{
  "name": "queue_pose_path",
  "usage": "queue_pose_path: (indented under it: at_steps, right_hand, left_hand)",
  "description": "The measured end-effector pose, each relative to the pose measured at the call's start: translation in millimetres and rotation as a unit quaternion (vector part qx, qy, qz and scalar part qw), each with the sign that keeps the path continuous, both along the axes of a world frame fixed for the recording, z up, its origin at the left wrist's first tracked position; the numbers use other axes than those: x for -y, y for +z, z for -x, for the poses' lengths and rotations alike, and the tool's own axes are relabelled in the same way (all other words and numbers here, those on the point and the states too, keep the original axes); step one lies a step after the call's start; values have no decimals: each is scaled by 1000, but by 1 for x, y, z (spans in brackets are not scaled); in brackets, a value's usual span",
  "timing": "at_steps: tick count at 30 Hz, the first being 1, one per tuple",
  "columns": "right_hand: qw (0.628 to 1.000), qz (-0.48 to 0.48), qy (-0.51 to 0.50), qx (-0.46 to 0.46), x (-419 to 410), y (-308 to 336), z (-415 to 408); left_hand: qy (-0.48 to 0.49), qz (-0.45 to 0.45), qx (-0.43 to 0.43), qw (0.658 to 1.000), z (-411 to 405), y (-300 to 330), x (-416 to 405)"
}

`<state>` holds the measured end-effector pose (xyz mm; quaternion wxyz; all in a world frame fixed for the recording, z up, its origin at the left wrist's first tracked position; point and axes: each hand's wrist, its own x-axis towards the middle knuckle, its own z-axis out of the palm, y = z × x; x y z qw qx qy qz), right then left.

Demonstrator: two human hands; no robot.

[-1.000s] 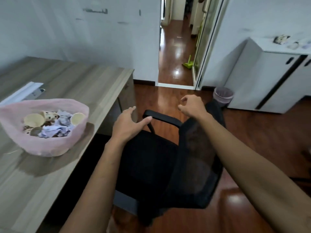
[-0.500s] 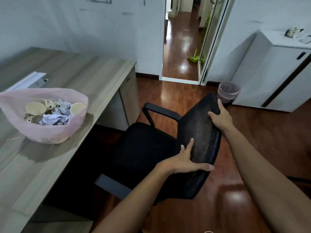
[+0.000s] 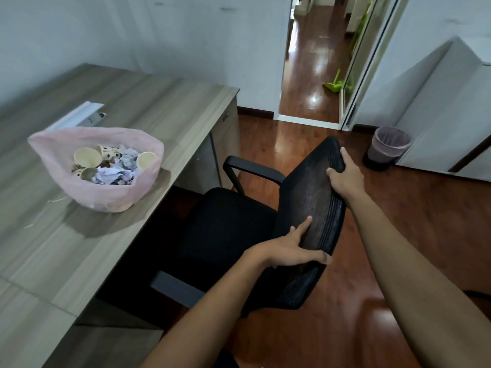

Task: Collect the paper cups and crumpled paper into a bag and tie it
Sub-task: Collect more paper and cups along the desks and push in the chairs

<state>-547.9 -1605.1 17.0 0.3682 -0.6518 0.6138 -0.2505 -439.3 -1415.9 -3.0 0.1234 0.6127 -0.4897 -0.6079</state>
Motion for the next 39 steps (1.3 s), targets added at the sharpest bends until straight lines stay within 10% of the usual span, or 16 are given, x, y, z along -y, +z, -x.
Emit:
queue_pose_path:
  at_steps: [39]
  right_hand:
    - [999,9,31,23,-52,10,-301]
  left_hand:
    - [163,73,41,983,-257,2,-63]
